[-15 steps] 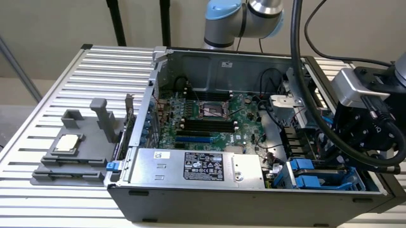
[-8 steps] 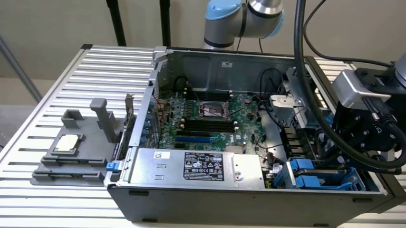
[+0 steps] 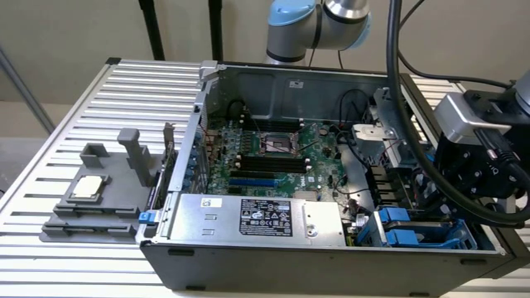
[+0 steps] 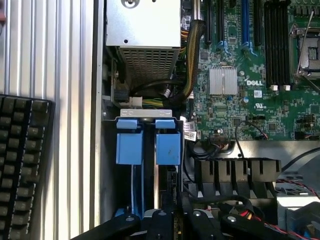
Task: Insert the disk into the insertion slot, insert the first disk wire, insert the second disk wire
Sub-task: 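Insert the first disk wire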
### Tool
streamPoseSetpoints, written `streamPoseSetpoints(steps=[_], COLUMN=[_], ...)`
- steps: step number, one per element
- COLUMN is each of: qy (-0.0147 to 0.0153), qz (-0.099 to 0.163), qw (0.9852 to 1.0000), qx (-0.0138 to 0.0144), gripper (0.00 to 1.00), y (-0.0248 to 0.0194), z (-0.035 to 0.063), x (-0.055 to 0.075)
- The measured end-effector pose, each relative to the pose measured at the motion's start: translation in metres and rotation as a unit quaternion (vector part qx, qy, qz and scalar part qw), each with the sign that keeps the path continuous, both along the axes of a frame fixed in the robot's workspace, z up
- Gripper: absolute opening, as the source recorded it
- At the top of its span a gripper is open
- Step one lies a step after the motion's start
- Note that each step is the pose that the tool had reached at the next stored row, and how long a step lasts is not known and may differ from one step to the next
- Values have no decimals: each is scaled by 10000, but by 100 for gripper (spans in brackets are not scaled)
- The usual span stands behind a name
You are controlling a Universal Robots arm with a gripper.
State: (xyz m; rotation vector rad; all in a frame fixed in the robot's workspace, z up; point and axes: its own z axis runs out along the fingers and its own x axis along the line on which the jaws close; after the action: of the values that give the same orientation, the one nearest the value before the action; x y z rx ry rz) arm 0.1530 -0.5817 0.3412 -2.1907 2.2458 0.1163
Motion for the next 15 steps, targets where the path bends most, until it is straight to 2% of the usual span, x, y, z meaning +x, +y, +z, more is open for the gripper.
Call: streamPoseSetpoints(steps=[15], qy=[0], qz=[170], qw=[9999], qx=[0], gripper=[17], y=[0], z=[-9], x=[11])
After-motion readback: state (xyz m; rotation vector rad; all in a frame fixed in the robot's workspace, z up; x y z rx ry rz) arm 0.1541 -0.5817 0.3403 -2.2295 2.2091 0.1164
